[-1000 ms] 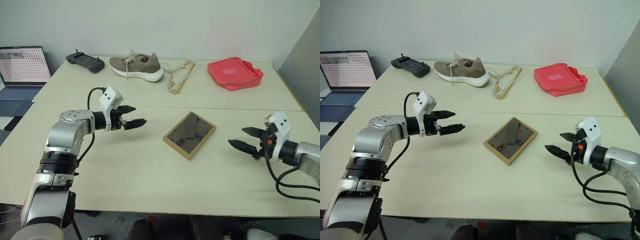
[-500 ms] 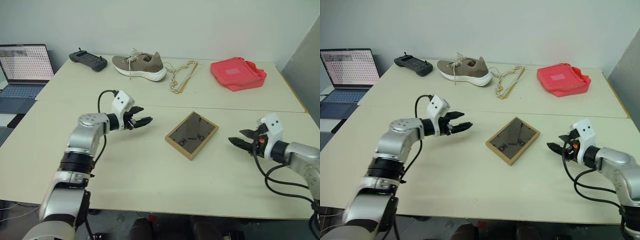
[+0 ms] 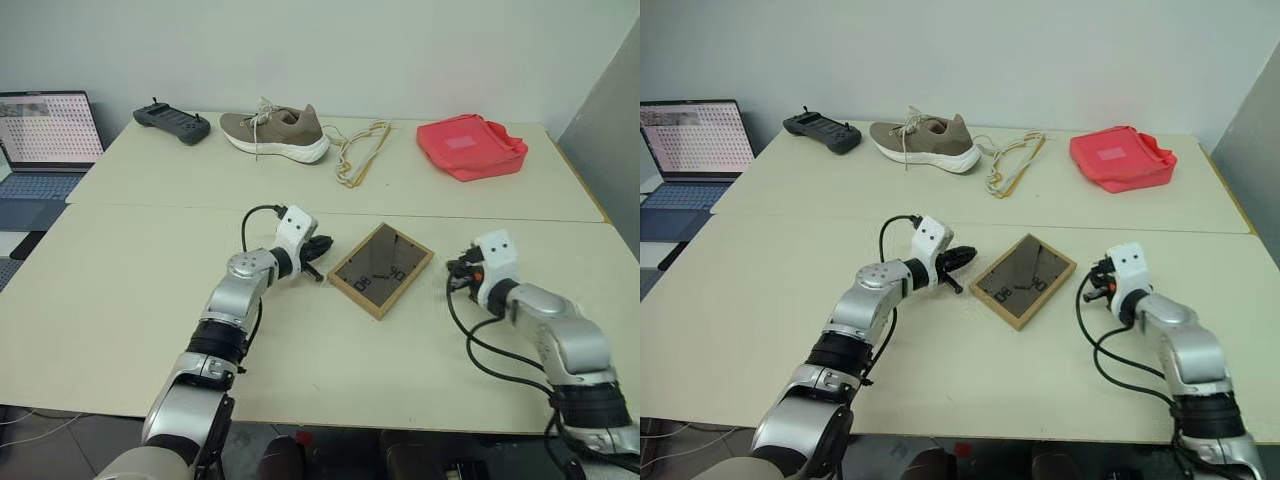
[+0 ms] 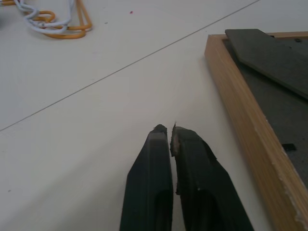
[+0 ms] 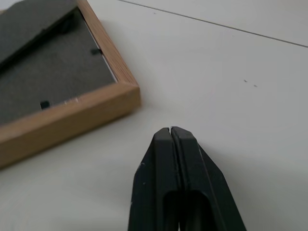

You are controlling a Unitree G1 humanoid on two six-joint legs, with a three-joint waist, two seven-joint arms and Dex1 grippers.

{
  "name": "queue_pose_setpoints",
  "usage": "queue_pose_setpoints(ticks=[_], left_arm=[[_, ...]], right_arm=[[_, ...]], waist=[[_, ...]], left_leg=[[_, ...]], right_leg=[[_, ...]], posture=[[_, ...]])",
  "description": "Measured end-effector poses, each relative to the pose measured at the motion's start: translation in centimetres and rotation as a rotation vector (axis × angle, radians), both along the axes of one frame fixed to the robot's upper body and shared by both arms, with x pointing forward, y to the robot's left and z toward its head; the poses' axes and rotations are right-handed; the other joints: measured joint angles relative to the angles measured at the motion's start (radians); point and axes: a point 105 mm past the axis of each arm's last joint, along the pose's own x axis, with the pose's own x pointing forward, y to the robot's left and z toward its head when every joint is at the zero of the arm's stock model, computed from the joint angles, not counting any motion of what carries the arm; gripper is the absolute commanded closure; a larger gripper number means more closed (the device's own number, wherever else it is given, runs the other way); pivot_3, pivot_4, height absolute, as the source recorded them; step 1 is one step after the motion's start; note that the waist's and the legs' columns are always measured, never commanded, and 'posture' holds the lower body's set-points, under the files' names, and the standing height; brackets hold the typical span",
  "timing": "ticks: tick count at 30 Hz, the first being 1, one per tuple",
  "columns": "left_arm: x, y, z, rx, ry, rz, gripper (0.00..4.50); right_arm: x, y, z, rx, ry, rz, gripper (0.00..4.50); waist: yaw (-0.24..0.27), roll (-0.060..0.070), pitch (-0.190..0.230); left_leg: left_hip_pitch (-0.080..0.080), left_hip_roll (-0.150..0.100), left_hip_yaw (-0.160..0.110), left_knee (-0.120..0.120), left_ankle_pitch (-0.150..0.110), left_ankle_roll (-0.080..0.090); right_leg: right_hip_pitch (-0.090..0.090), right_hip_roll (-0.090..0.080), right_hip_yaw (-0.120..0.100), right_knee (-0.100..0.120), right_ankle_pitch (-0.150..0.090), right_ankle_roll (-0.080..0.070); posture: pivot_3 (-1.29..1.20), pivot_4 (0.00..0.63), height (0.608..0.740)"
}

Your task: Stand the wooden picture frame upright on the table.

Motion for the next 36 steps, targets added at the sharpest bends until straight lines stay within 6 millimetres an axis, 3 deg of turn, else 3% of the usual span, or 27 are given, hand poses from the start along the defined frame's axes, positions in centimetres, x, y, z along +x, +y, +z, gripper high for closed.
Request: queue_pose_setpoints(ticks=[8, 13, 26, 32, 36], left_arm=[[-1.6, -1.0, -1.4, 0.021, 0.086, -0.077, 4.44], [-3.2, -0.7, -1.7, 0.028, 0.114, -0.104, 4.44], [-8.4, 2.3, -2.0, 0.161, 0.19, -0.117, 4.44], [-10.0, 4.6, -2.1, 0.206, 0.252, -0.11, 4.44], [-11.6, 7.5, -2.0, 0.169, 0.381, -0.098, 3.69]], right_arm=[[1.8, 2.4, -0.5, -0.015, 0.012, 0.048, 4.5], [1.9, 4.0, -0.5, 0.007, 0.017, 0.105, 4.5], [-3.0, 8.1, -1.6, 0.037, 0.114, 0.367, 4.5], [-3.3, 7.6, -1.7, -0.009, 0.112, 0.394, 4.5], [-2.4, 6.7, -1.7, -0.033, 0.095, 0.374, 4.5]], waist=[[-0.001, 0.0, 0.0], [-0.001, 0.0, 0.0], [-0.002, 0.001, 0.0], [-0.003, 0.0, 0.0], [-0.012, 0.0, -0.001]], left_leg=[[0.0, 0.0, 0.0, 0.0, 0.0, 0.0], [0.0, 0.001, 0.0, -0.001, 0.0, 0.0], [0.002, 0.001, 0.0, -0.001, 0.0, 0.0], [0.003, 0.001, 0.0, -0.001, 0.0, 0.0], [0.005, 0.001, 0.0, -0.002, 0.0, 0.0]], right_leg=[[0.0, 0.0, 0.0, 0.0, 0.0, 0.0], [0.0, 0.0, -0.001, 0.0, 0.0, 0.0], [0.001, 0.0, 0.0, 0.0, 0.0, 0.0], [0.001, 0.0, 0.0, 0.0, 0.0, 0.0], [0.002, 0.0, 0.001, 0.0, 0.0, 0.0]], posture=[[0.0, 0.15, 0.74], [0.0, 0.15, 0.74], [0.0, 0.15, 0.74], [0.0, 0.15, 0.74], [0.0, 0.15, 0.74]])
